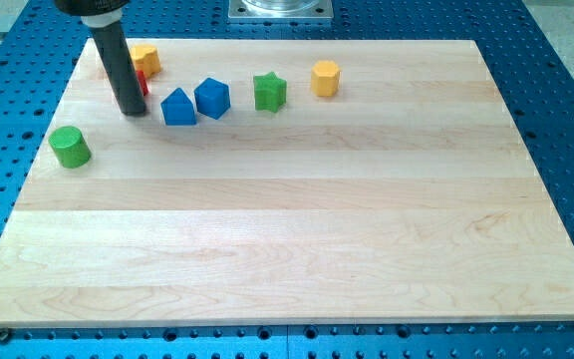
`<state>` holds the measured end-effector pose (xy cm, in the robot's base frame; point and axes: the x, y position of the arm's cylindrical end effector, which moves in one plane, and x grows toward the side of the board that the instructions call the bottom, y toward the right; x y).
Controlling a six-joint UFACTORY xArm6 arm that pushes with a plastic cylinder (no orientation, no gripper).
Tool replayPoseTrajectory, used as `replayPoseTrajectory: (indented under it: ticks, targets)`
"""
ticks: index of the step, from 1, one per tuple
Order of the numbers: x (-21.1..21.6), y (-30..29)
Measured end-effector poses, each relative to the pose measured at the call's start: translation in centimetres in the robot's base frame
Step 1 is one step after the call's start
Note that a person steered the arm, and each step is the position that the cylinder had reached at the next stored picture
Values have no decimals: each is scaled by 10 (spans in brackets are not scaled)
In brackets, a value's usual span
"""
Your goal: Push the blue blocks green star close to the red star
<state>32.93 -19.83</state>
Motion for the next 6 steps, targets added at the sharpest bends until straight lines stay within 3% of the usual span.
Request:
replayPoseTrajectory:
  ticks: [1,3,5,6]
  targets:
    - [-15,0]
    - [-69,136]
    - [-67,320]
    - [-37,325]
